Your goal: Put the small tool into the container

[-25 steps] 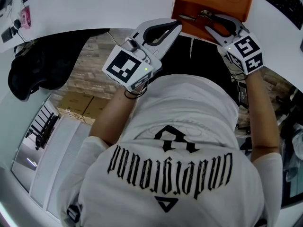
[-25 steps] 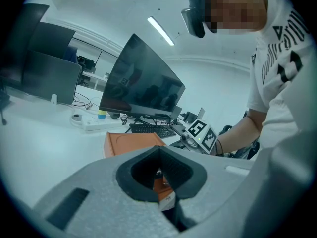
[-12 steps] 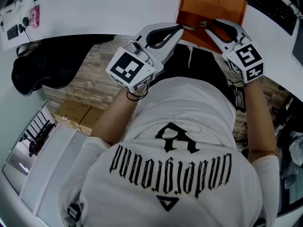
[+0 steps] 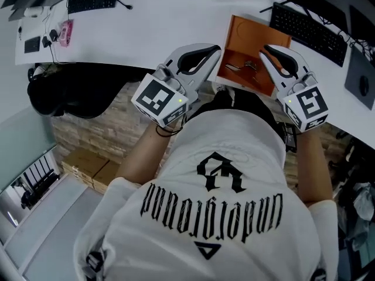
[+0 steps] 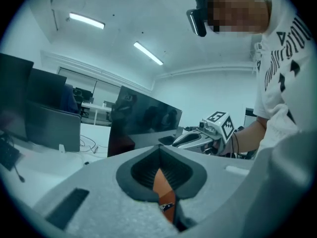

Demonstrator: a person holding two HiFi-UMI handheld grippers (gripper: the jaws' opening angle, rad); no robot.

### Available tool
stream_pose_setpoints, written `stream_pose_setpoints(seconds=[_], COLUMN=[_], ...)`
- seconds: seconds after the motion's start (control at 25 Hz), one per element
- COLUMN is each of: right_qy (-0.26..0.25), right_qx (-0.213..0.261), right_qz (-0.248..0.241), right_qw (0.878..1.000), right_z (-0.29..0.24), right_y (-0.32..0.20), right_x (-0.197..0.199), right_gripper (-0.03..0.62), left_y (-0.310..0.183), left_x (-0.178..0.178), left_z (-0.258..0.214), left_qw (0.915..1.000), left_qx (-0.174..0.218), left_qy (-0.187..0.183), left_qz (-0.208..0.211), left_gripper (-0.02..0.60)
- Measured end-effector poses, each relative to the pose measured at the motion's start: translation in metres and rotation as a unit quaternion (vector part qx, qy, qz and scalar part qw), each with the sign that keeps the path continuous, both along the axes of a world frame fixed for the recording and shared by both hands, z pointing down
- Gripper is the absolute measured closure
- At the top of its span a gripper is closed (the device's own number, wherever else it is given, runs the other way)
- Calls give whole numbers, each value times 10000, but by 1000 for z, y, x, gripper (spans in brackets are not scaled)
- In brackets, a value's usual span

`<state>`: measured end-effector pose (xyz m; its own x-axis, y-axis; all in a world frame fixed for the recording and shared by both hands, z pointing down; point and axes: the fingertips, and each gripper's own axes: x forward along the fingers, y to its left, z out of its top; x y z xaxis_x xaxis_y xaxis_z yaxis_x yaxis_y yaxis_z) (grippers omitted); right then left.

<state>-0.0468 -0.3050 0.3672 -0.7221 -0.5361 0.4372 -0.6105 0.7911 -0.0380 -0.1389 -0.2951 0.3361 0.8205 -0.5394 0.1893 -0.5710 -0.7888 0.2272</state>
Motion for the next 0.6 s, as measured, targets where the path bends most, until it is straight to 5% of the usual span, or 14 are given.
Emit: stream_pose_setpoints(seconds=[0.4,0.6], right_qy=[-352,-421], right_qx=[1107,1206], right_qz=[80,178], right_qw=[9932,9916], right_z=[-108,-126], right_y=[6,17], right_x=[-1,3], right_gripper=[579,579], left_y=[-7,1], left_x=[-17,-20], left_z=[-75,-102], left_qw=[9974,9952], left_qx=[695,922], left_qy=[204,317], left_qz=[2,40], left_gripper=[566,566])
